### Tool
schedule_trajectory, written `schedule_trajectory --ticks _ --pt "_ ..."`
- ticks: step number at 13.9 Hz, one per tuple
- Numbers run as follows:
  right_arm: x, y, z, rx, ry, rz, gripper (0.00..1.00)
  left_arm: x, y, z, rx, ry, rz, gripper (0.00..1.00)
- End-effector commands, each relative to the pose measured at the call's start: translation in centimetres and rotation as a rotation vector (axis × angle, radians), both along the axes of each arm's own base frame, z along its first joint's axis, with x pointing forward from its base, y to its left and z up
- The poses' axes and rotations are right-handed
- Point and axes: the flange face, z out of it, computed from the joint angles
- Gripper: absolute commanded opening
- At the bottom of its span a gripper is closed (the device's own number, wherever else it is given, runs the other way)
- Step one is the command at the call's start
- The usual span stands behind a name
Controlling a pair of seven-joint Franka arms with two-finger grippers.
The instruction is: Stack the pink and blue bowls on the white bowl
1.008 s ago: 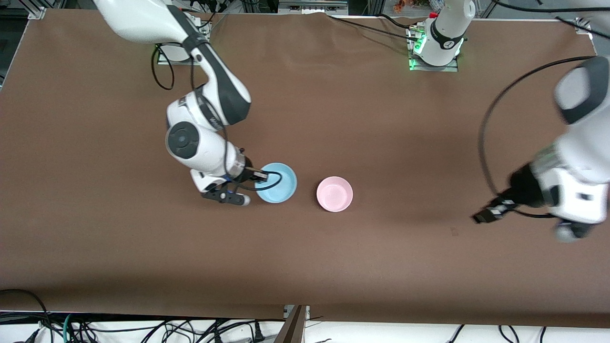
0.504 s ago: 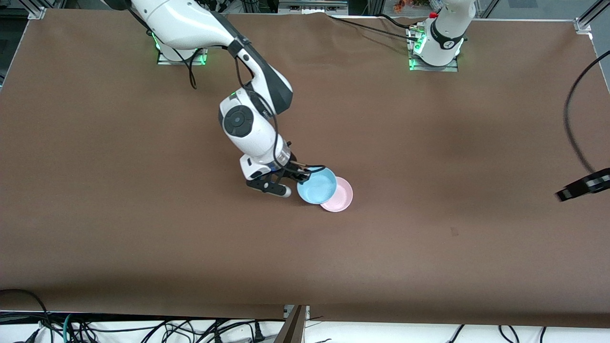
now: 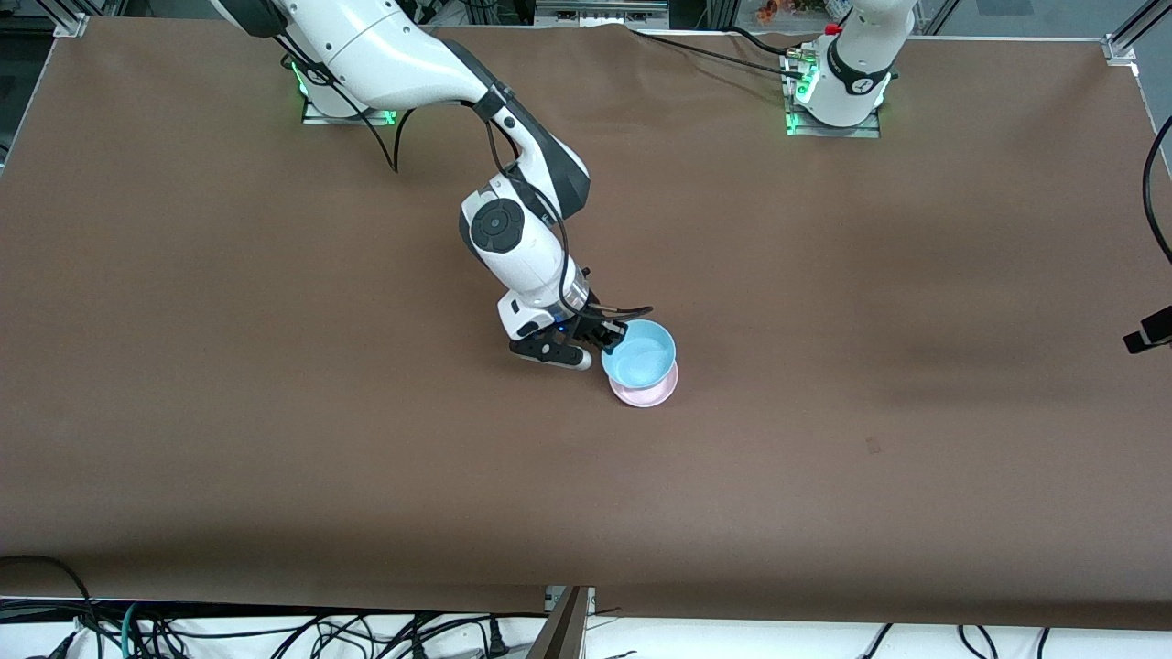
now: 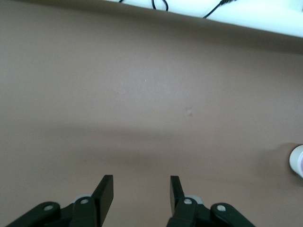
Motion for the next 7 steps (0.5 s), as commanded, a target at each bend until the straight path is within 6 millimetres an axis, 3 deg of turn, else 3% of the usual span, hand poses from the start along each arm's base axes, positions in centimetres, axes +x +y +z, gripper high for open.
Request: schedule_trajectory --ticks 1,4,7 --pt "0.6 0.6 -0.4 0.013 -0.049 -0.005 0.00 0.1 -1.1 -2.1 0.009 -0.013 -0.041 0.63" --pt "0.5 1.5 -1.7 0.017 -0.051 0.001 0.00 0.5 -1.7 -2.2 0.013 -0.029 -0.038 0.67" --pt "0.1 1.8 -2.5 0.012 -0.041 0.004 0.00 0.7 -2.6 -2.4 0.126 -0.015 -0.082 0.69"
